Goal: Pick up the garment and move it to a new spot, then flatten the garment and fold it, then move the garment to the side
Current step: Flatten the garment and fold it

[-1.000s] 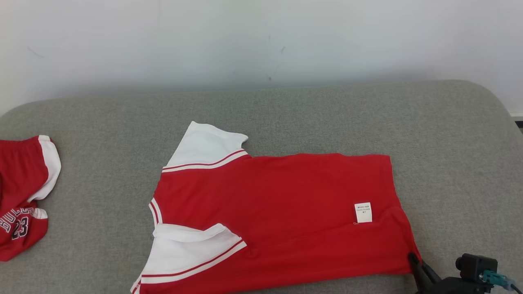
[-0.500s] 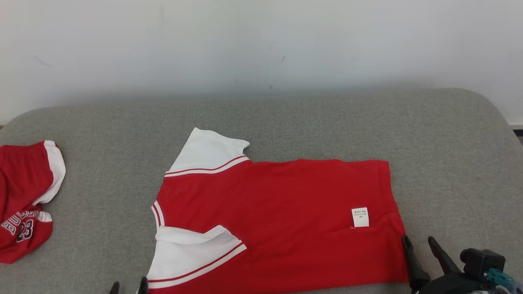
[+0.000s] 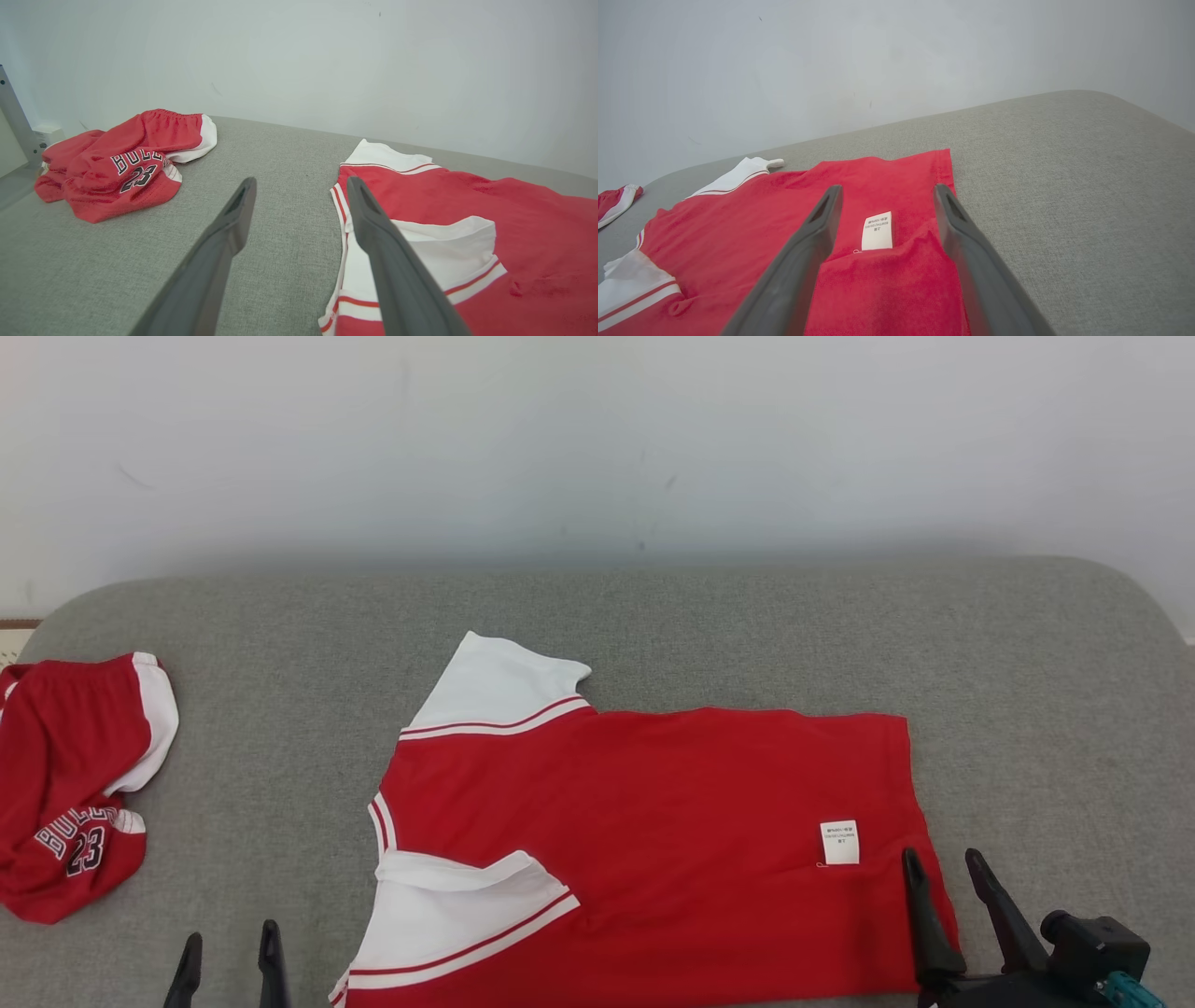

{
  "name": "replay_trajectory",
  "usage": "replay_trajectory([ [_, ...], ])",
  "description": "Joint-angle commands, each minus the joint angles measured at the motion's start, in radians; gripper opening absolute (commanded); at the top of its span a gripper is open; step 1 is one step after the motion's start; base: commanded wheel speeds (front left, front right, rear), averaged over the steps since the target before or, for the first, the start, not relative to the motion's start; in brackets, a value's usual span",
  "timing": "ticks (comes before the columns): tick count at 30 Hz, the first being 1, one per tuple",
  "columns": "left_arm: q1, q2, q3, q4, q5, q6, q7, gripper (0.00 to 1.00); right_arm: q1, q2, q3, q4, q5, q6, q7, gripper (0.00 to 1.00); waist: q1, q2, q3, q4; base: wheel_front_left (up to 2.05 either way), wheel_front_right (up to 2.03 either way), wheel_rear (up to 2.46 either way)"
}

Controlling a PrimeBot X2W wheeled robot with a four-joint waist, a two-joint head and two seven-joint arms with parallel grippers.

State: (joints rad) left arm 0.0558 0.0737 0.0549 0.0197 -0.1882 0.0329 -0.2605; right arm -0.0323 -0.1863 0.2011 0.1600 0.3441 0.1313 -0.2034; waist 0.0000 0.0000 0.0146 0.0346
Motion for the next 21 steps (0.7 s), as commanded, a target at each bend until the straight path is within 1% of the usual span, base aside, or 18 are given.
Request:
replay_trajectory([
  [1,0.016,-0.003,0.017,-0.01,0.014,0.006,-0.004,1.0,0.011,0.004,-0.003,0.004,-0.003,-0.001,-0.01,1.0,0.0,0.0,-0.004,0.006,0.0,0.0,0.0],
  [6,0.01,-0.012,0.034,-0.015,0.021,-0.005,-0.004,1.0,0.017,0.014,-0.006,0.012,-0.014,-0.001,-0.024,1.0,0.0,0.0,-0.004,0.009,0.0,0.0,0.0],
  [13,-0.037,-0.008,0.031,0.019,0.011,-0.054,-0.004,1.0,-0.002,0.02,-0.001,0.025,-0.015,-0.001,-0.026,1.0,0.0,0.0,0.0,-0.011,0.0,0.0,0.0],
  [18,-0.121,0.033,0.016,0.083,-0.012,-0.103,0.01,1.0,-0.026,0.026,0.008,0.03,-0.015,-0.001,-0.024,1.0,0.0,0.0,0.016,-0.041,0.0,0.0,0.0],
  [21,-0.195,0.075,0.01,0.118,-0.028,-0.128,0.037,1.0,-0.048,0.03,0.024,0.034,-0.015,-0.001,-0.024,1.0,0.0,0.0,0.035,-0.068,0.0,0.0,0.0],
])
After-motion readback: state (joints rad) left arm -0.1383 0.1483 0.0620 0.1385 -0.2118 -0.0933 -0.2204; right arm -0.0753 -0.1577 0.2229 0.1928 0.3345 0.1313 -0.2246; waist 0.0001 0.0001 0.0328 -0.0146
